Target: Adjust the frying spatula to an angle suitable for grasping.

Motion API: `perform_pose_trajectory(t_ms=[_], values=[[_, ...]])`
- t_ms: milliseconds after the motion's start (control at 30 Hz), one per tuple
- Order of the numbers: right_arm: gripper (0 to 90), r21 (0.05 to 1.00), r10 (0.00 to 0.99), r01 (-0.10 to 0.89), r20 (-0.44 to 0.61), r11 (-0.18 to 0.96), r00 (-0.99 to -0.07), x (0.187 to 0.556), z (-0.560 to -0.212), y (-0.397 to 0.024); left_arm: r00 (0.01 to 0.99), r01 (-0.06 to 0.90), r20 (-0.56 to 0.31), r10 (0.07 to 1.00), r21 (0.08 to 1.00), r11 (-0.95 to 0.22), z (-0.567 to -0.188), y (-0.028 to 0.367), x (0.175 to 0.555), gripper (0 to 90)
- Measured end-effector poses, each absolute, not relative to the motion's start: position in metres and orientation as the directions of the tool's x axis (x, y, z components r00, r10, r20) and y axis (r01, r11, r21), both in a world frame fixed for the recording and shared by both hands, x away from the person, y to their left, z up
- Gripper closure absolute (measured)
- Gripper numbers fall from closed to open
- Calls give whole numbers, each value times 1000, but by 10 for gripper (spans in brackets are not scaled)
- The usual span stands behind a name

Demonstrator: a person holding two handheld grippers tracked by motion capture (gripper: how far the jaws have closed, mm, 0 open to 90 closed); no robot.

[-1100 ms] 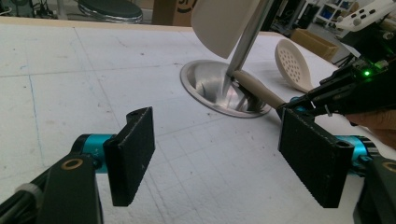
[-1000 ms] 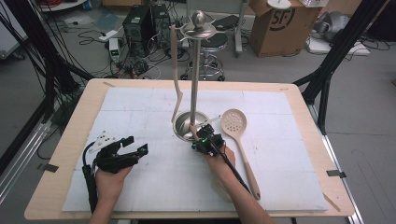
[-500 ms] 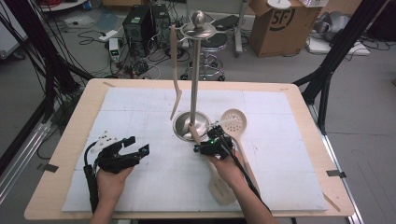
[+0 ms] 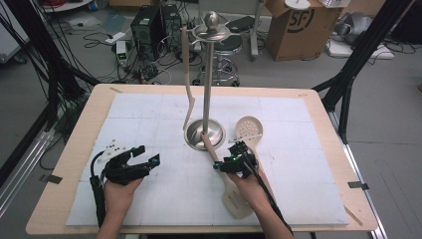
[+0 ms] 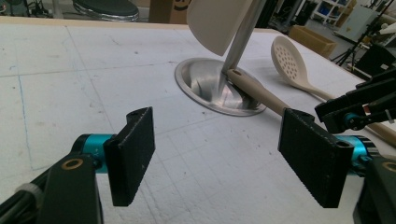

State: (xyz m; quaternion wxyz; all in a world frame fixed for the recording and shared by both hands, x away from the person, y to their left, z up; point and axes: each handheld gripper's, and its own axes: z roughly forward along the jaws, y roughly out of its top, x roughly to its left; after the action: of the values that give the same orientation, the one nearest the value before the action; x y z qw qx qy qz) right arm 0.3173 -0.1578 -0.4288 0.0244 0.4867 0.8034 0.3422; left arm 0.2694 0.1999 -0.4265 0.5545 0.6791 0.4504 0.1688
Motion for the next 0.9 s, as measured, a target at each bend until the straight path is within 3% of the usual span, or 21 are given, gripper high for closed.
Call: perform_pose_trajectory(t_ms=[900], values=[[517,585,825,765,270,268,-496,305,-436,-149,538,424,-269,799,905,20,-427,200,269,277]])
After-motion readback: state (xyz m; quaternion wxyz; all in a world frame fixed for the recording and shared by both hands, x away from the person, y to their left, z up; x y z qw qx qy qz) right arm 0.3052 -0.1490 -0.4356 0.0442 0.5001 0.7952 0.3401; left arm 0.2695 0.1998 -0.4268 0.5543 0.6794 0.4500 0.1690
